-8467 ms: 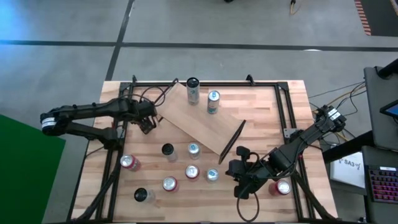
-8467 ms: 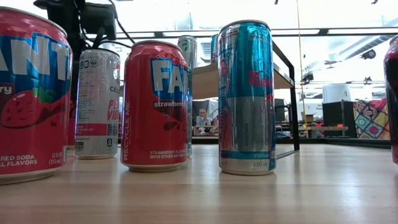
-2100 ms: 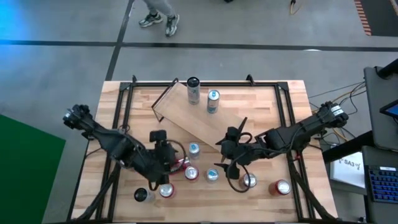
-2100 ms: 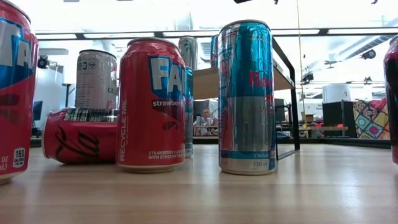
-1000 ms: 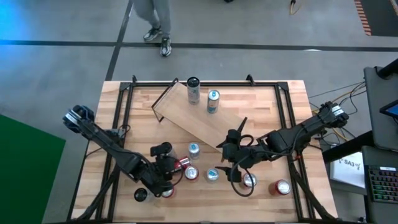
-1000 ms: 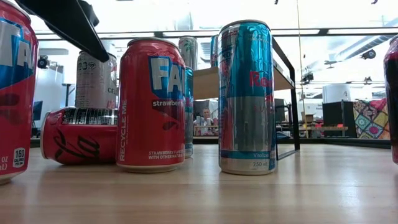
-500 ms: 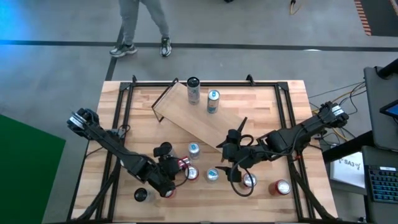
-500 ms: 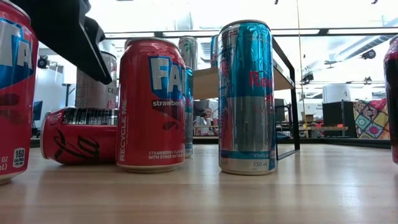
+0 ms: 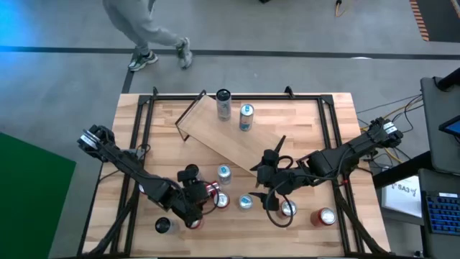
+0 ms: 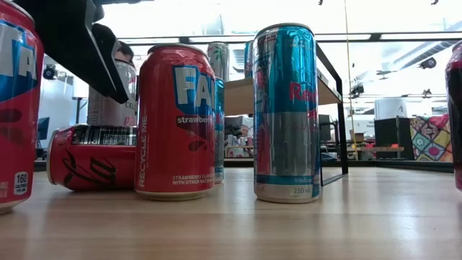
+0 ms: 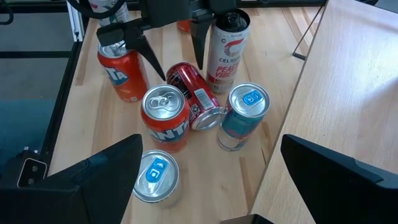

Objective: Place canned beverage on shelf
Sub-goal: Put the red/black soda can on the shelf

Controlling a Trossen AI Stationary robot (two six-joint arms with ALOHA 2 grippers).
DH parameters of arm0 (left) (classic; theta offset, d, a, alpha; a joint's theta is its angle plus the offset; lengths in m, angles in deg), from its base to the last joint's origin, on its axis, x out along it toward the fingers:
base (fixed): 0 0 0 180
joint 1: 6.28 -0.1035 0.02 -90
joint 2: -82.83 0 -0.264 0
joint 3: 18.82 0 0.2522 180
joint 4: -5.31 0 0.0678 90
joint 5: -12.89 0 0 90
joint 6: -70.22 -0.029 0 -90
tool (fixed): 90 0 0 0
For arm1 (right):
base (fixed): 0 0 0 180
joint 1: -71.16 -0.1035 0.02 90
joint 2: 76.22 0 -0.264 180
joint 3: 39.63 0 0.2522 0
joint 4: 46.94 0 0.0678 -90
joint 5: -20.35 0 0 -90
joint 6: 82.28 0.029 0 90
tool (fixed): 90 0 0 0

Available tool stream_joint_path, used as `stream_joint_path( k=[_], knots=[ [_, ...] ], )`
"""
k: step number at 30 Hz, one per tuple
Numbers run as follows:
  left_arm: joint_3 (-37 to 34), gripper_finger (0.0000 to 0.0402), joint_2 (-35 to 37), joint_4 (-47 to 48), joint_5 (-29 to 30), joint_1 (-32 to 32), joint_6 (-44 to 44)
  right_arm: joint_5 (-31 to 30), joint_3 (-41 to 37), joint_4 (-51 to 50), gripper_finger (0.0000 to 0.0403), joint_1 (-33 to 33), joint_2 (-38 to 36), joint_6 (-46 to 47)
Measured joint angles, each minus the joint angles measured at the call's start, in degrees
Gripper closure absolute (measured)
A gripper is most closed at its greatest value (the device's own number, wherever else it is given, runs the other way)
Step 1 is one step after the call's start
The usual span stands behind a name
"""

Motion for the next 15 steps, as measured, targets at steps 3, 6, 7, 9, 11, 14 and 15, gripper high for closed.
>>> stream_joint_path(
  k=[3, 6, 7, 9, 11, 14, 15],
  knots=[
    [0.0, 0.0104, -0.2, -0.2, -0.4, -0.1, 0.0, 0.0, 0.0, 0.0, 0.0029, 0.0, 0.0, 0.0],
    [0.0, 0.0096, -0.6, -0.5, -0.4, -0.1, -0.3, 0.0, 0.0, 0.0, 0.0029, 0.0, 0.0, 0.0],
    [0.0, 0.0096, -0.7, -0.6, -0.4, -0.2, -0.3, 0.0, -0.1, 0.0, 0.0029, 0.1, 0.0, 0.0],
    [0.0, 0.0095, -1.0, -0.6, -0.4, -0.3, -0.4, 0.0, -0.1, 0.0, 0.0029, 0.1, 0.0, 0.0],
    [0.1, 0.0095, -1.1, -0.6, -0.5, -0.4, -0.4, 0.0, -0.1, 0.0, 0.0029, 0.0, 0.0, 0.5],
    [0.0, 0.0095, -1.1, 0.3, -1.8, -0.5, -0.3, 0.0, -0.1, 0.0, 0.0029, 0.0, 0.0, 0.5],
    [0.1, 0.0095, -1.0, 1.0, -2.7, -0.5, 0.0, 0.0, -0.1, 0.0, 0.0029, 0.0, 0.0, 0.5]
  ],
)
